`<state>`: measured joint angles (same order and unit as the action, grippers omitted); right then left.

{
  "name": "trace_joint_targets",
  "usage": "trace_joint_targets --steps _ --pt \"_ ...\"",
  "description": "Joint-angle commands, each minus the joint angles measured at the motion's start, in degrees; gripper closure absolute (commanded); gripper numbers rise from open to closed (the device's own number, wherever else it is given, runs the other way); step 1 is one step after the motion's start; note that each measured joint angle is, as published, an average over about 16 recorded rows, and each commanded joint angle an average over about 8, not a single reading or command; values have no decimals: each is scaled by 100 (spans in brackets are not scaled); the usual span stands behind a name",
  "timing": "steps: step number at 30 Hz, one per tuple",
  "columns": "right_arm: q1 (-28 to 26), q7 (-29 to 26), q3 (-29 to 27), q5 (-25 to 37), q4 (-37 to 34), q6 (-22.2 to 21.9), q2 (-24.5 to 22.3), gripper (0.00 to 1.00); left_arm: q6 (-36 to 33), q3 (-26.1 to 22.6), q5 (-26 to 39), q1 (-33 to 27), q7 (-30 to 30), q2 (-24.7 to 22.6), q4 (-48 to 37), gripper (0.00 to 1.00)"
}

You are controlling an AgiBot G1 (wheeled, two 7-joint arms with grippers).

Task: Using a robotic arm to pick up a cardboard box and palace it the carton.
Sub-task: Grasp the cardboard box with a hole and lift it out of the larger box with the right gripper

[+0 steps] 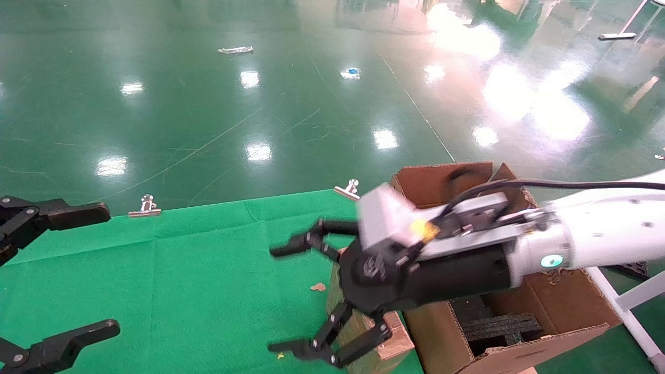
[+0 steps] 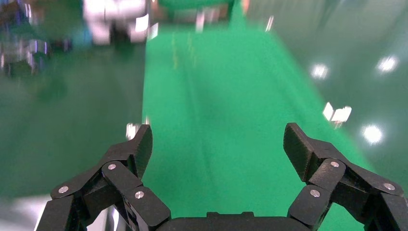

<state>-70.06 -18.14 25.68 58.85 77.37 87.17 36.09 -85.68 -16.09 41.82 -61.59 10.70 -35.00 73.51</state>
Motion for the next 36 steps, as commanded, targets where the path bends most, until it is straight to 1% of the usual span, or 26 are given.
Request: trace_joint_targets --steps 1,6,9,12,19,24,29,36 --pt "-223 -181 218 409 35 97 56 0 0 -1 -1 0 -1 0 0 0" --pt "-821 -388 987 1312 50 272 199 0 1 -3 -2 -1 -2 1 -1 0" --pt "-1202 -401 1463 1627 54 314 266 0 1 -5 -3 -1 -2 2 -1 0" --pt "-1603 -330 1874 1687 57 332 288 0 2 -6 -4 -2 -3 2 -1 0" --pt "-2720 -52 2747 1571 68 360 202 0 3 -9 -6 -2 -4 3 -1 0" --pt "-3472 -40 3508 1707 66 357 172 0 4 -11 -7 -3 -6 4 -1 0" --pt "-4022 -185 4271 1843 65 343 259 0 5 -13 -9 -3 -7 5 -1 0" --pt "-4558 -412 5285 1976 65 304 595 0 6 -16 -11 -4 -8 6 -1 0"
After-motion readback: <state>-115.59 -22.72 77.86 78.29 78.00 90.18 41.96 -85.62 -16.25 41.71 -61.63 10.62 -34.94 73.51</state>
